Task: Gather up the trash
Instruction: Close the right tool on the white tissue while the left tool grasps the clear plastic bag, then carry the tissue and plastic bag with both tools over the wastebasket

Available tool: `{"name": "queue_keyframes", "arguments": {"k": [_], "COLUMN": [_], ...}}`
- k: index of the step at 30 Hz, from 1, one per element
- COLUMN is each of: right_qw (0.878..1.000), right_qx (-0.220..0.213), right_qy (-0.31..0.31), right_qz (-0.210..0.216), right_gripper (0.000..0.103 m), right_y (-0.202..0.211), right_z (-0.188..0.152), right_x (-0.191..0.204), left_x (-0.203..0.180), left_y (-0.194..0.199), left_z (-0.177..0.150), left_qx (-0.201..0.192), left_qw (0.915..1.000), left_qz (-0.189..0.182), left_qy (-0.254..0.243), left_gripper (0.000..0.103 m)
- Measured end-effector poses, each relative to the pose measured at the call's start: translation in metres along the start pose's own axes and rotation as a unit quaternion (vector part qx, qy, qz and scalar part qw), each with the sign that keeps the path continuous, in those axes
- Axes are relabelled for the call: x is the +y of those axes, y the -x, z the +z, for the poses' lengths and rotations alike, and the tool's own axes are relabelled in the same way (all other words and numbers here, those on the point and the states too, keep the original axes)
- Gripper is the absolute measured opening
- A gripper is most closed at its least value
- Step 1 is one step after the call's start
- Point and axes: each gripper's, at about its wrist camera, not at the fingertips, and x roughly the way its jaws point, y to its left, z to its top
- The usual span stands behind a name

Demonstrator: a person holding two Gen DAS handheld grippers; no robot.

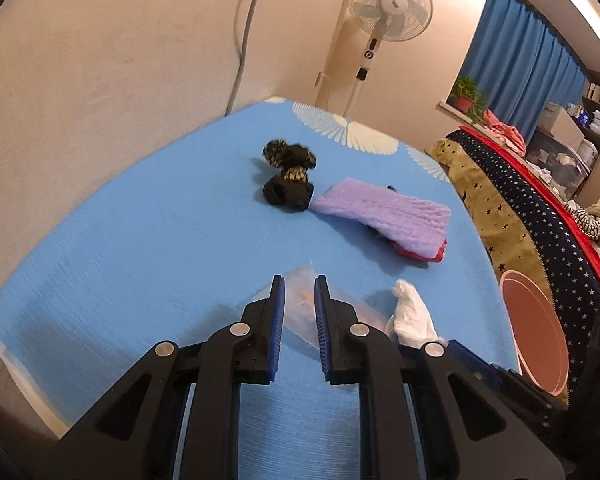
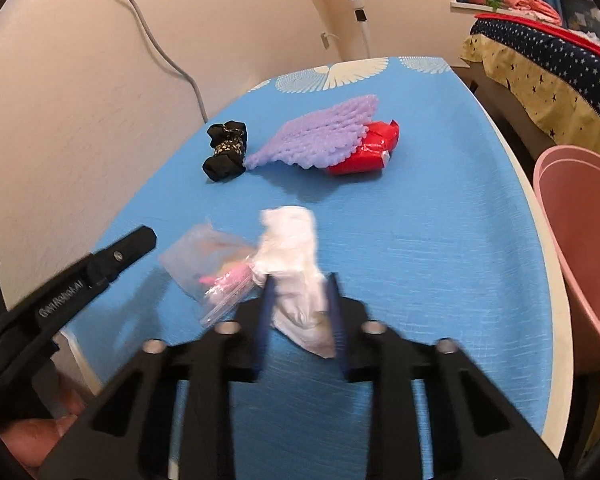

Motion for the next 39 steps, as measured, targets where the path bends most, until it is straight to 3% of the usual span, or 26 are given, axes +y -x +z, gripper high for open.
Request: {"name": "queue_keyframes", "arguments": {"k": [1,3,5,10,17,19,24,26,28,39], "right_qw": [1.000,1.000,0.999,0.999,0.998,0.998,0.998,0.998,0.998,0.994], "right_qx": [-0.004,-0.016,-0.024,-0.021,-0.024,-0.023,-0.026,-0.029,-0.030,-0.055], "right_qy": [0.000,-0.004,-0.014,-0.018,-0.020,-0.019,-0.015,-0.017,-0.020,-0.028], "right_qz": [-0.004,-0.018,-0.026,-0.037,-0.048,-0.048,-0.054,-0.057,-0.059,-0.086], "right_gripper": [0.011,0.007,0.003,0.003,0.003,0.003,0.003,0.003,0.003,0.003], "right_y": [0.001,0.004,0.008,0.008,0.008,0.008,0.011,0.013,0.015,0.043], "right_z": [0.001,0.005,0.008,0.008,0.008,0.007,0.007,0.007,0.007,0.010], "right_x": [-0.001,-0.004,-0.010,-0.019,-0.025,-0.026,-0.026,-0.027,-0.029,-0.038], "left_x": [0.001,0.005,0.008,0.014,0.011,0.008,0.001,-0.003,-0.008,-0.028], "left_y": [-0.002,-0.006,-0.009,-0.021,-0.030,-0.032,-0.033,-0.030,-0.027,-0.007], "left_z": [0.000,-0.002,-0.003,-0.007,-0.007,-0.007,-0.005,-0.003,-0.001,0.009], "left_qx": [0.002,0.011,0.015,0.038,0.044,0.045,0.043,0.038,0.032,0.000], "left_qw": [1.0000,0.9998,0.9995,0.9980,0.9965,0.9963,0.9961,0.9966,0.9974,0.9979], "left_qz": [0.000,0.001,0.006,0.007,-0.022,-0.030,-0.043,-0.046,-0.048,-0.065], "left_qy": [0.003,0.016,0.029,0.049,0.068,0.067,0.064,0.056,0.043,-0.003], "left_gripper": [0.023,0.044,0.052,0.053,0.052,0.049,0.025,0.021,0.008,0.003]}}
